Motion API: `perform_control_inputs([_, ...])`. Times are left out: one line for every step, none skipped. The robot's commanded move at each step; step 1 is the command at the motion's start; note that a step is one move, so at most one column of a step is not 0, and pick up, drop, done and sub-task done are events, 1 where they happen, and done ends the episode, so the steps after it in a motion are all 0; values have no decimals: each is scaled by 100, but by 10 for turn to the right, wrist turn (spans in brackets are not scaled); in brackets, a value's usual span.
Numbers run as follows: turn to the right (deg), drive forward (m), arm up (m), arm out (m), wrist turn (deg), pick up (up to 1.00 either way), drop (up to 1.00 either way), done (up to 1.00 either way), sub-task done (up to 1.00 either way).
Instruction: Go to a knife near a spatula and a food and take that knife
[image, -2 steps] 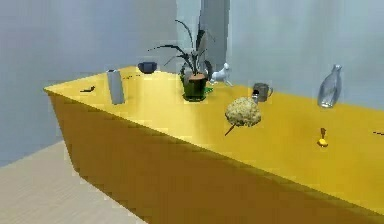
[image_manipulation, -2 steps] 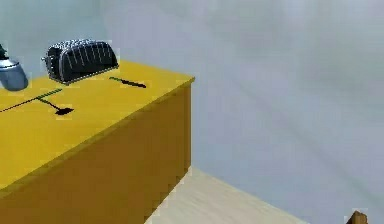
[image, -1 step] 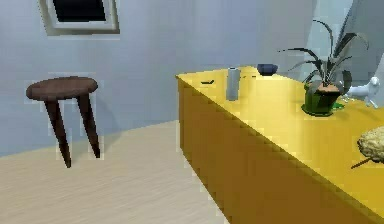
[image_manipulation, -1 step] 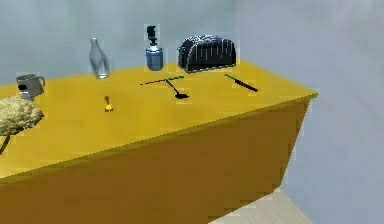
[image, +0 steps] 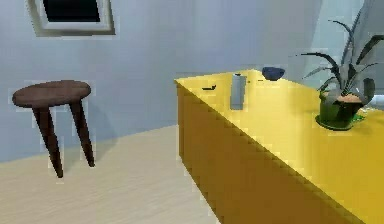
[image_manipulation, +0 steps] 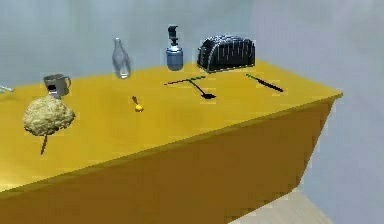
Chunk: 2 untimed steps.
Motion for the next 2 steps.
perform_control_inputs([450, 0, 0, 0, 0, 0, 0, 0, 0])
perform_control_inputs([450, 0, 0, 0, 0, 0, 0, 0, 0])
